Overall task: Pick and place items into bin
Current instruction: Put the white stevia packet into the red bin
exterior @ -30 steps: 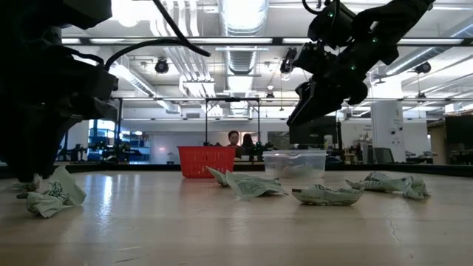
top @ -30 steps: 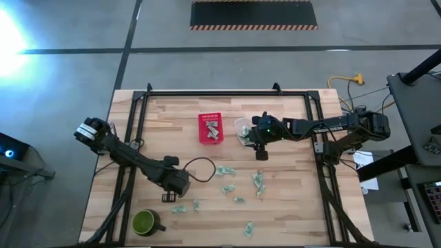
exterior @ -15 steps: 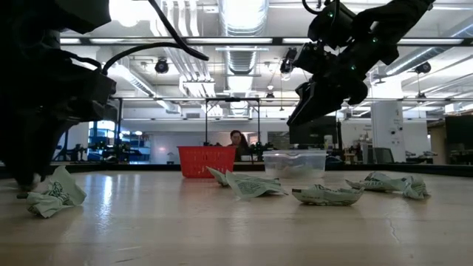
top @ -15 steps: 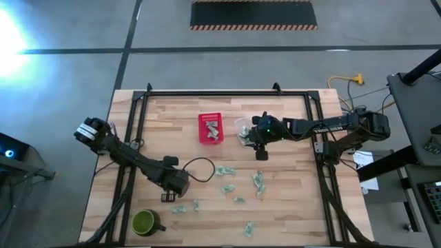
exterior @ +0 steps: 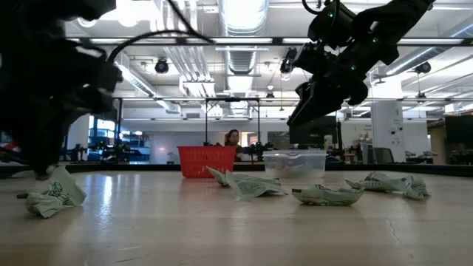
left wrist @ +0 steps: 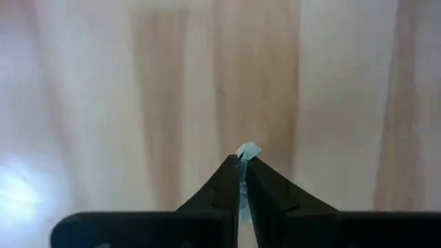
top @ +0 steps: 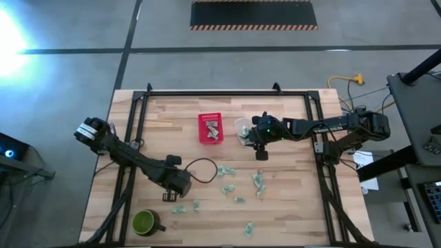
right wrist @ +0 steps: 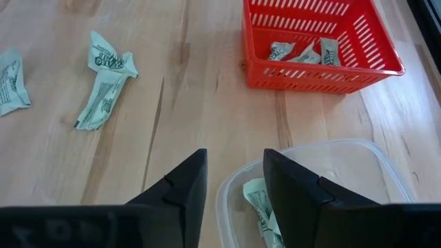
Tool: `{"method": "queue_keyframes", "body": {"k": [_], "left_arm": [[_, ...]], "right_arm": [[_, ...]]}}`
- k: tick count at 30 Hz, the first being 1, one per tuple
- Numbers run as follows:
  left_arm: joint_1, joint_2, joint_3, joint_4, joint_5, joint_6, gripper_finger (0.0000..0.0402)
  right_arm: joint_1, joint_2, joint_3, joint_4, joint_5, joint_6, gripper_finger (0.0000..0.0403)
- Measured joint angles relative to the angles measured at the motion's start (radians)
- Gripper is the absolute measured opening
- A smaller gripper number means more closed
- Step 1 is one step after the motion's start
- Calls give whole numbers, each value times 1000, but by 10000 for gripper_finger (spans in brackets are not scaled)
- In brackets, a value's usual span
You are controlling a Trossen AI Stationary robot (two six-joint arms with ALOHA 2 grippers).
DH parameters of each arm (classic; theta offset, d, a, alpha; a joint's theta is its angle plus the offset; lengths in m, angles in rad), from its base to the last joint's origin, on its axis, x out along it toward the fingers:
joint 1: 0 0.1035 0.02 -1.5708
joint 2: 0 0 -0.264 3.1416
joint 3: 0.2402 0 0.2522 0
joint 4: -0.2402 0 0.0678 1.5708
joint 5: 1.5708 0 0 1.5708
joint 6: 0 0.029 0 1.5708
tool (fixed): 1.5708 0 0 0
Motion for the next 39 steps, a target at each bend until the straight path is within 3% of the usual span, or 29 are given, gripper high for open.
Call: {"method": "queue_keyframes", "body": {"k": [6,13,16,22,30,39], "left_arm": [[41,-1,105,-43,-233,136,6],[113,-2,199,-15,-659,391,6],[172,-2,210,42,-741,523,6],[339,-2,197,250,-714,681,6],[547,-2,198,403,-376,731,6],[671,41,198,412,-192,682,6]], "right_arm": [[0,0,0,-1,-2,8,127],[0,0,0,0,-3,12,132],[0,0,0,0,-6,17,131],[0,1,0,0,-6,45,124],[0,1,0,-1,-22,78,127],[0,1,0,-1,-30,91,126]]}}
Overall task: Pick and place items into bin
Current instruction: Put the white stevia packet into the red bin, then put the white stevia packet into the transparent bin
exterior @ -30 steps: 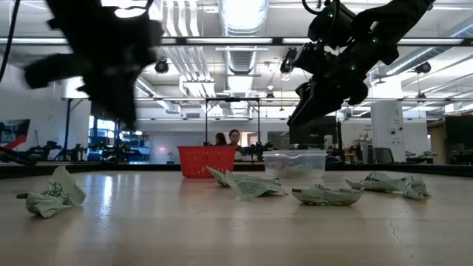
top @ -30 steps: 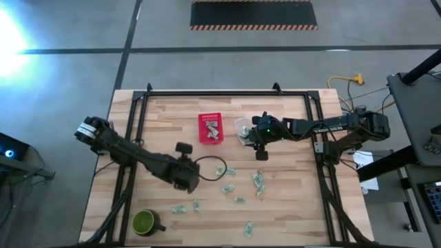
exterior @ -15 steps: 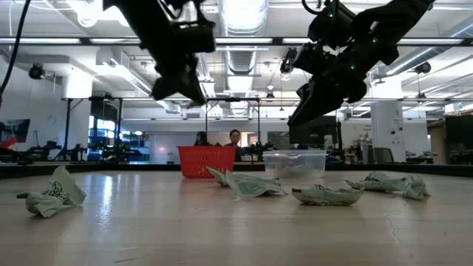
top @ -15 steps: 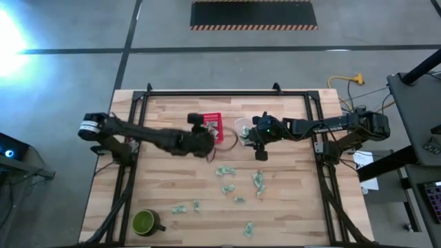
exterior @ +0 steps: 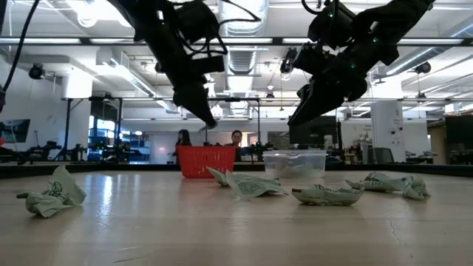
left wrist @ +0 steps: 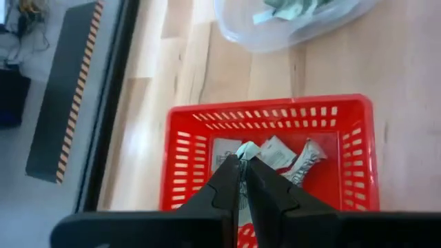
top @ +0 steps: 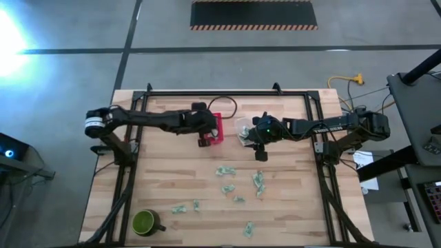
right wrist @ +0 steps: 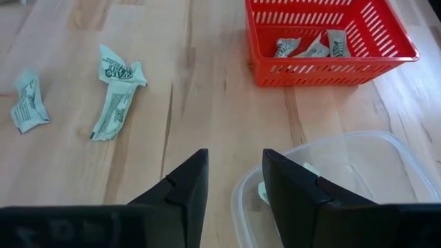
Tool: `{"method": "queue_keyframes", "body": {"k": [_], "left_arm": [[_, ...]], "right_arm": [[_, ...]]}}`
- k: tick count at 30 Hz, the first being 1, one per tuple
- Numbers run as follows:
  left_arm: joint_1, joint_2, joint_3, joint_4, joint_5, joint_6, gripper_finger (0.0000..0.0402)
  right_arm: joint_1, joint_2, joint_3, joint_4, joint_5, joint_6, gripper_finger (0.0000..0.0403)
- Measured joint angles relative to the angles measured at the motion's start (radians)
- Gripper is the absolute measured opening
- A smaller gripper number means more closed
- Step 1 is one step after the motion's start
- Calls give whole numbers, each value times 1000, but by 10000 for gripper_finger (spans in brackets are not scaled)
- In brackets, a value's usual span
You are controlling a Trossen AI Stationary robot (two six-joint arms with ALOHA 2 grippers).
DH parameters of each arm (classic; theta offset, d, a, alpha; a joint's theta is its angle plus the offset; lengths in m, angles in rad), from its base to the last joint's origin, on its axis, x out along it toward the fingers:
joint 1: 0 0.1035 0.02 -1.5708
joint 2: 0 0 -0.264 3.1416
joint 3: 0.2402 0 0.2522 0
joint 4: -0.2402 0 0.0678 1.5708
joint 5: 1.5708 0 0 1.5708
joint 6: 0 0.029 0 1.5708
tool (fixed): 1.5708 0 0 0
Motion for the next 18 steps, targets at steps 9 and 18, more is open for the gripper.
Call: {"method": "queue_keyframes", "body": {"k": [9,18], "left_arm": [[3,47,1,5,5,2,6],[3,47,1,24,3,5,69]], "right_arm": [[0,0,0,-7,-117,23,130],[2,0,0,-35,-210,85,145]]}}
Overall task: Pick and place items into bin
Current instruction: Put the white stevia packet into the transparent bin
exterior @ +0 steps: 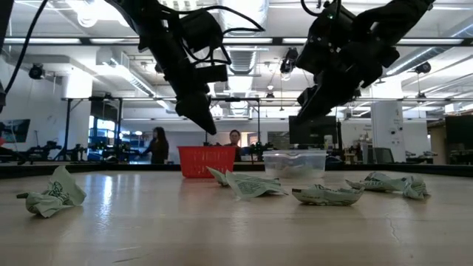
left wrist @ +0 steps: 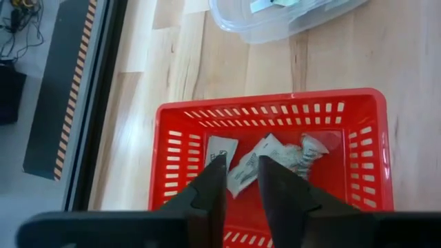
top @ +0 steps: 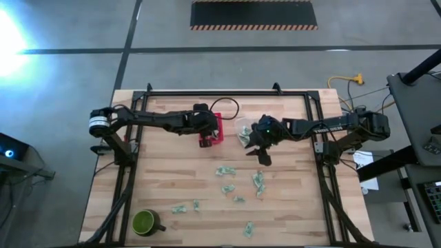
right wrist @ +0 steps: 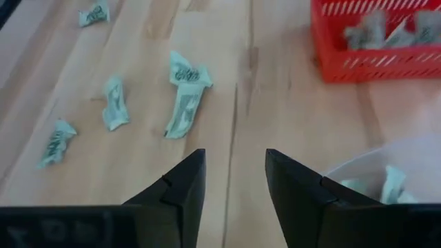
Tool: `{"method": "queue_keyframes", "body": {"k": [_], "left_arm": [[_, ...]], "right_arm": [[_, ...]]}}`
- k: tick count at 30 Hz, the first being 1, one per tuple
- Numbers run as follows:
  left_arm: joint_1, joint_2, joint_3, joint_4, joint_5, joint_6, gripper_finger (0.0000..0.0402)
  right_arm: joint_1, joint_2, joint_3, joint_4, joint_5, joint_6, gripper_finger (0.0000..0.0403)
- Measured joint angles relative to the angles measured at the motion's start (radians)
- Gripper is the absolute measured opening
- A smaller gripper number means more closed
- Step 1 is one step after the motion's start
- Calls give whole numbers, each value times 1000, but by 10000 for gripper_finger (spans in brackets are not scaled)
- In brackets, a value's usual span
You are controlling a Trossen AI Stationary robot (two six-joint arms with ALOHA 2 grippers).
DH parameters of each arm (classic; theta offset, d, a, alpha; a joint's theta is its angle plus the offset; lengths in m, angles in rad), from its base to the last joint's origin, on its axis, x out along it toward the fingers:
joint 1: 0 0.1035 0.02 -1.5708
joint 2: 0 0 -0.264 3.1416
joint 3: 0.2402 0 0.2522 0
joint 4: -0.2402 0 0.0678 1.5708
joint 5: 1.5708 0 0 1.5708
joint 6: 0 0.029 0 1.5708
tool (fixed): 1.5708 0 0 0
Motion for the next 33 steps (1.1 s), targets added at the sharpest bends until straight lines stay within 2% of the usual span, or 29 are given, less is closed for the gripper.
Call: {"method": "queue_keyframes", "body": {"k": [5,12,16,24,33], "left_arm": [[-2,0,0,0,-2,-6,96],[-4,0,0,0,-2,-7,100],[-4,0,0,1,-2,-7,100],[-4,-1,1,1,-2,-7,100],[-4,-2,1,1,-2,-11,100]], "right_arm": [[44,0,0,-120,-2,14,145],[181,0,0,-267,-1,77,139],[254,0,0,-282,24,131,140],[358,0,0,-297,239,116,141],[368,0,-44,-223,254,95,141]]}}
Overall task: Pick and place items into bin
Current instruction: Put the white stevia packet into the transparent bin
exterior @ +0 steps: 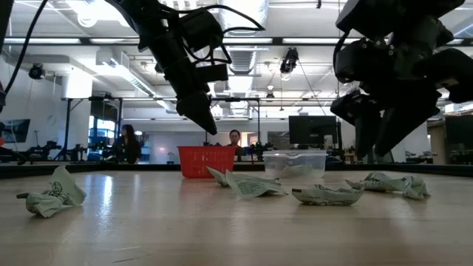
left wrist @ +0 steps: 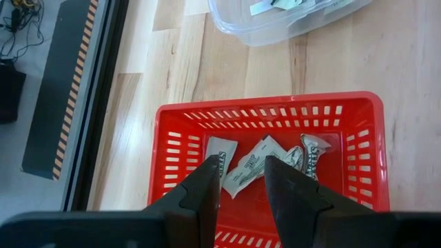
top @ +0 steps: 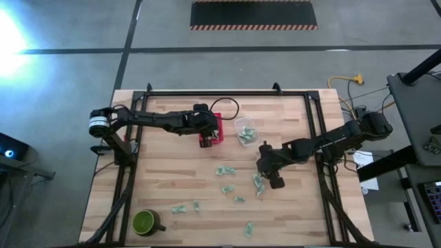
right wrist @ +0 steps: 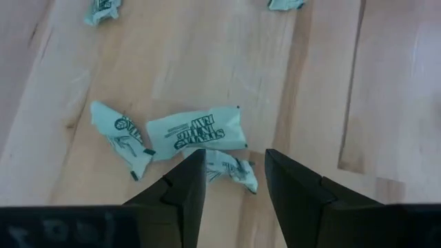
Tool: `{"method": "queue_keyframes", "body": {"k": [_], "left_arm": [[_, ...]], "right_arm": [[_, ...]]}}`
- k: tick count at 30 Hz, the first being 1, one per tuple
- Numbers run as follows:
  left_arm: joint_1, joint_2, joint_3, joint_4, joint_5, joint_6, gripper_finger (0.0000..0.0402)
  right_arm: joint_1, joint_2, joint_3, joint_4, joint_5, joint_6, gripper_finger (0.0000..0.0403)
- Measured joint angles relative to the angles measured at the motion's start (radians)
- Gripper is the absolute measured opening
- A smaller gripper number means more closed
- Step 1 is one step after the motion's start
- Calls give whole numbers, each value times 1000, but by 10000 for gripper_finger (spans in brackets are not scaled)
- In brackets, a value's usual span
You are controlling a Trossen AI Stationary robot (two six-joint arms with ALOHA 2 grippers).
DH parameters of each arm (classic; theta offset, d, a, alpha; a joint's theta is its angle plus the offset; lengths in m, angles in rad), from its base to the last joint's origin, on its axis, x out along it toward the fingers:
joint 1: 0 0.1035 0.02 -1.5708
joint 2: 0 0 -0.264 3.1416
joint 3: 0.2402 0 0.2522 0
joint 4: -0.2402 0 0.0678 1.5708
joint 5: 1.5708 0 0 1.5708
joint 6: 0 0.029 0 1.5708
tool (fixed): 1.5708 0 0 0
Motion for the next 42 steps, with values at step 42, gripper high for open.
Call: {"method": "queue_keyframes", "body": {"k": [42], "left_arm": [[0,0,0,0,0,-48,100]], "right_arm": [[0,0,-166,213,48,36,29]]}}
